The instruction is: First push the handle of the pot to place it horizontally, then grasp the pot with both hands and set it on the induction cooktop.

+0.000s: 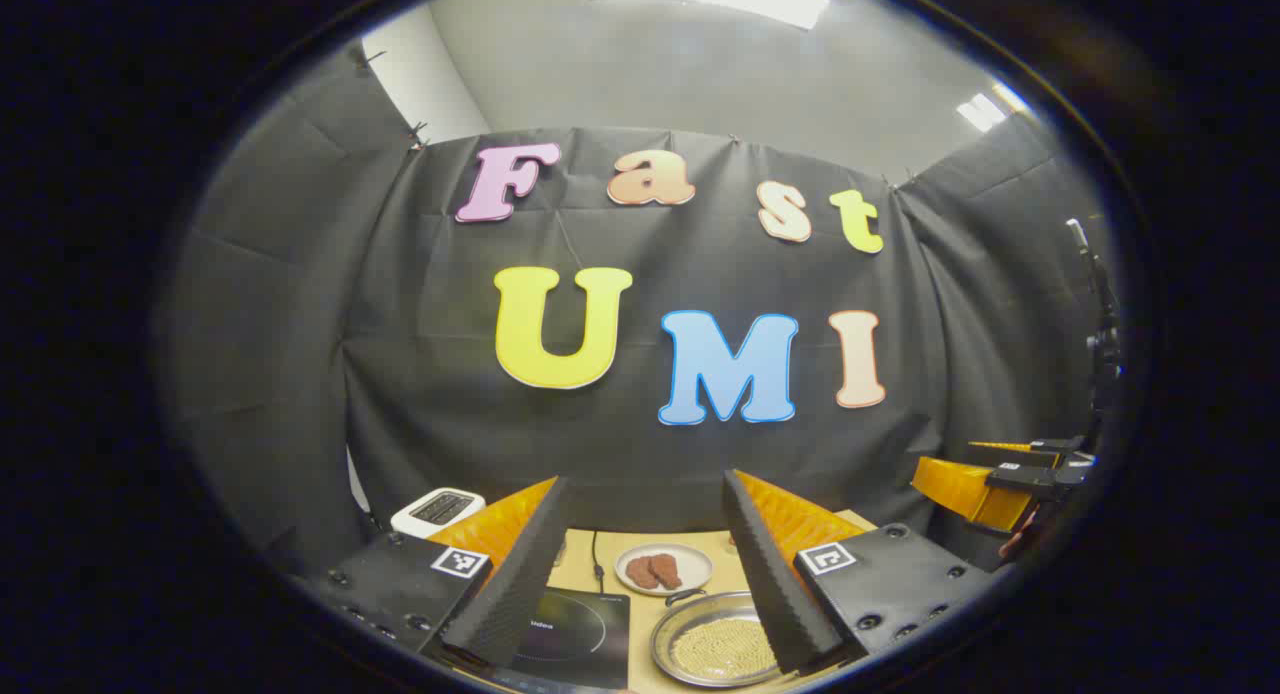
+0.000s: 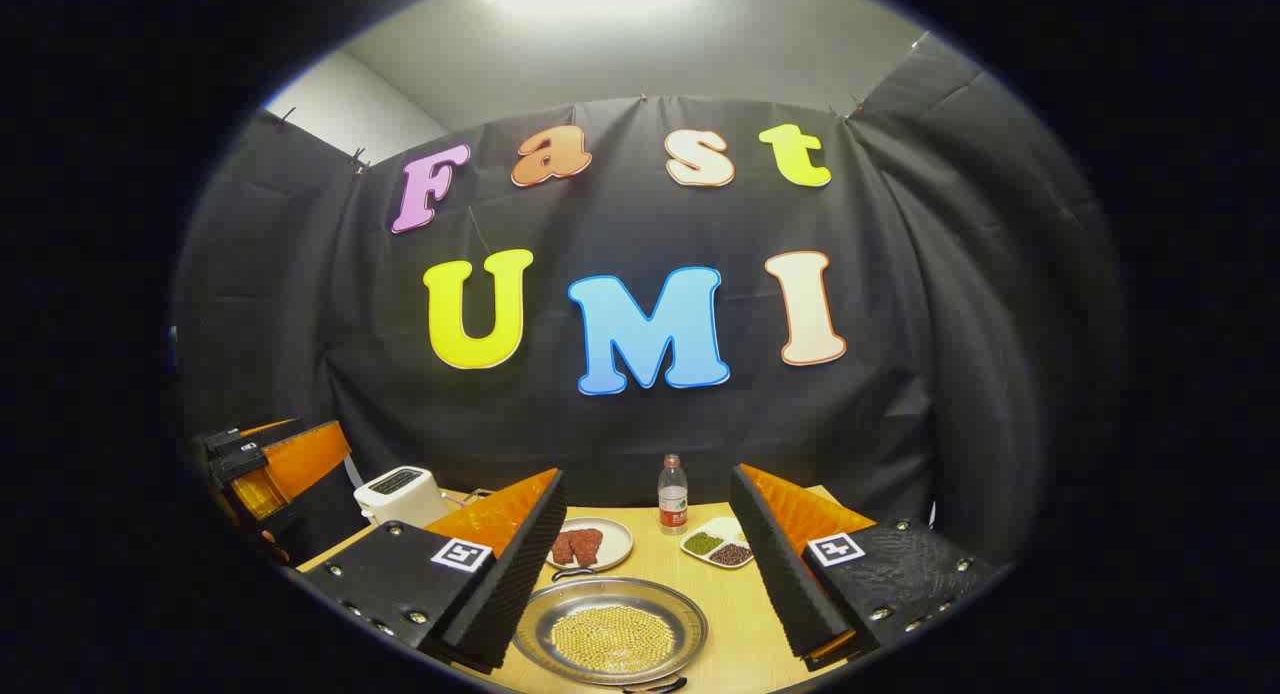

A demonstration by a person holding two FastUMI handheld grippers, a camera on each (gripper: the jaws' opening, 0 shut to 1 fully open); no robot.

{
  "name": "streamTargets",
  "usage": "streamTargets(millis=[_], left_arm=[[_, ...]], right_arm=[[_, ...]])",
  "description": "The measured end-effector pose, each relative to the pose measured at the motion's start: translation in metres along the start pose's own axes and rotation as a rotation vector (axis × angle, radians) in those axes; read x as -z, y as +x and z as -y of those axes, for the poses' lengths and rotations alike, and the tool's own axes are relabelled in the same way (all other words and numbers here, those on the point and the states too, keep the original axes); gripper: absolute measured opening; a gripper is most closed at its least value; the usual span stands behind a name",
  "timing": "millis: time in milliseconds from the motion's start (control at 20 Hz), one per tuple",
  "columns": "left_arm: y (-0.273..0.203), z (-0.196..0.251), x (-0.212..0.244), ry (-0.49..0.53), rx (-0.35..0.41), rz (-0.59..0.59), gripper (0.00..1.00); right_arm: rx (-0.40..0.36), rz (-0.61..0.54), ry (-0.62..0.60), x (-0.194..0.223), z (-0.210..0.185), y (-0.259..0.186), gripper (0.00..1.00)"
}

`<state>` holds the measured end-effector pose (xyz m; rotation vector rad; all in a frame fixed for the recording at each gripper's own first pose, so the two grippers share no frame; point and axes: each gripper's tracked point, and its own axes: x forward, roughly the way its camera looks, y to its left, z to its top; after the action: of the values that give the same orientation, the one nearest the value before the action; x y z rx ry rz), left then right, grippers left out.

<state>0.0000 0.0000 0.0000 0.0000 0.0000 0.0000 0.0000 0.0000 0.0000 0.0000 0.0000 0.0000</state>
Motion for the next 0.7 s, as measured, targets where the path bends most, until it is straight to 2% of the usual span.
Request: streamTargets(millis=[350,400,600,700], left_arm=[[0.012,-0.007,-0.008,-0.024,0.085,0.022,0.99],[0.014,-0.007,-0.005,-0.026,0.087,0.017,0.95],[0.022,-0.005,-0.007,-0.035,0.071,0.01,0.99],[0.028,-0.002,-0.008,-0.029,0.066,0.014,0.95]], right_arm=[[0.063,0.022,-0.013,-0.003,-0.01,0.003,0.99],[0.065,0.022,-0.012,-0.001,-0.009,0.004,0.99],[0.05,0.027,-0.011,-0.005,-0.005,0.015,0.99],[0.04,0.017,-0.014,-0.002,-0.002,0.023,0.99]])
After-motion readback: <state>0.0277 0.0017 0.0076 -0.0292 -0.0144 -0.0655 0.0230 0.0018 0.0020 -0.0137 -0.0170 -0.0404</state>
